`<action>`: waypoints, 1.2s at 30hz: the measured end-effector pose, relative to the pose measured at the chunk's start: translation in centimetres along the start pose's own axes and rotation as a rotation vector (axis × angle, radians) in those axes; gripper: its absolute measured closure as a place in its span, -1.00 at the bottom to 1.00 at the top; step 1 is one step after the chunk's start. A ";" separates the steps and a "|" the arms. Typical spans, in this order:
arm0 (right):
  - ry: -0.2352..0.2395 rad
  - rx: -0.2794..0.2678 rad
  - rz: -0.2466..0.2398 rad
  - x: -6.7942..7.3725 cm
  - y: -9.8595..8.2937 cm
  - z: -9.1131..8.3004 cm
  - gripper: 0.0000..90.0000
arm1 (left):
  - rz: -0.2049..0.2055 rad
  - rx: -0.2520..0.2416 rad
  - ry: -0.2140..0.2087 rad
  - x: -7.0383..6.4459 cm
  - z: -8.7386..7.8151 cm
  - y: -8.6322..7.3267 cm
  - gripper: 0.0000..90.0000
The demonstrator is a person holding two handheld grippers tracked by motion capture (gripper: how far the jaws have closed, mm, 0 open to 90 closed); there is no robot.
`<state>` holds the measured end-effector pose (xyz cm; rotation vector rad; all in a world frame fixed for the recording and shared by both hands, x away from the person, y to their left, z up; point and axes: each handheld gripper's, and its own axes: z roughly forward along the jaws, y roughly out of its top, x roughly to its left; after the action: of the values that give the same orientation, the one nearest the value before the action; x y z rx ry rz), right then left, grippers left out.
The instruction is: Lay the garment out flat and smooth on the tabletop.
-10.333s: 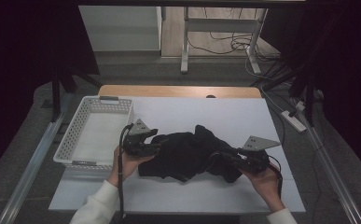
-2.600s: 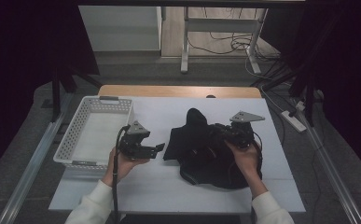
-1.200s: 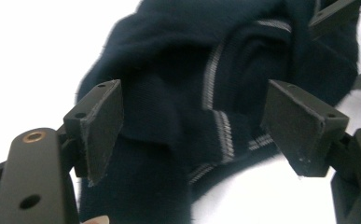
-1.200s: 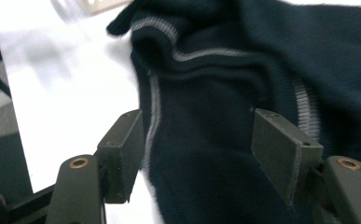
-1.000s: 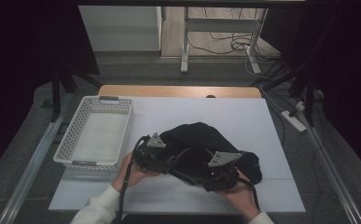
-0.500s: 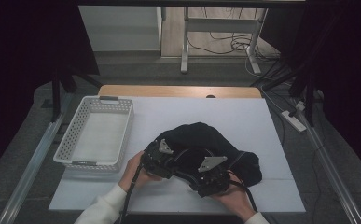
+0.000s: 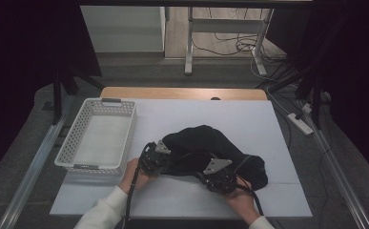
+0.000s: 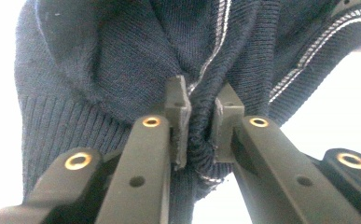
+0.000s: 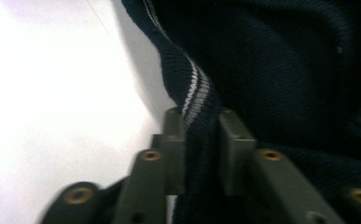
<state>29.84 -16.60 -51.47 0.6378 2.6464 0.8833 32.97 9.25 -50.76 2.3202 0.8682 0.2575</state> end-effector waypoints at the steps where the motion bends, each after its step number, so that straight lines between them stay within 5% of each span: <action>1: 0.002 0.001 -0.003 -0.2 0.0 -0.2 0.76 | -0.002 -0.007 -0.001 0.1 -0.1 0.0 0.79; 3: -0.010 -0.014 -0.014 -0.3 0.1 -0.6 0.79 | -0.020 -0.043 -0.006 0.3 -0.9 0.1 0.80; 7: -0.060 -0.142 -0.015 -0.9 0.5 -4.0 0.81 | -0.072 -0.154 -0.034 1.1 -3.5 0.4 0.80; 13: -0.104 -0.255 0.039 -2.4 0.5 -7.5 0.82 | -0.147 -0.266 -0.040 2.1 -6.3 0.5 0.81; 25: -0.202 -0.395 0.144 -5.8 -0.3 -12.7 0.82 | -0.202 -0.373 -0.007 3.7 -9.6 0.3 0.82; 30: -0.244 -0.469 0.165 -6.8 -0.2 -15.2 0.82 | -0.220 -0.457 -0.014 4.2 -12.0 0.2 0.83; 36: -0.239 -0.492 0.183 -8.0 0.8 -15.0 0.82 | -0.214 -0.437 -0.012 4.0 -11.2 0.3 0.83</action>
<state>31.18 -27.46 -38.37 0.7999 2.0705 1.3532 31.87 17.21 -42.04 1.8110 0.9398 0.3062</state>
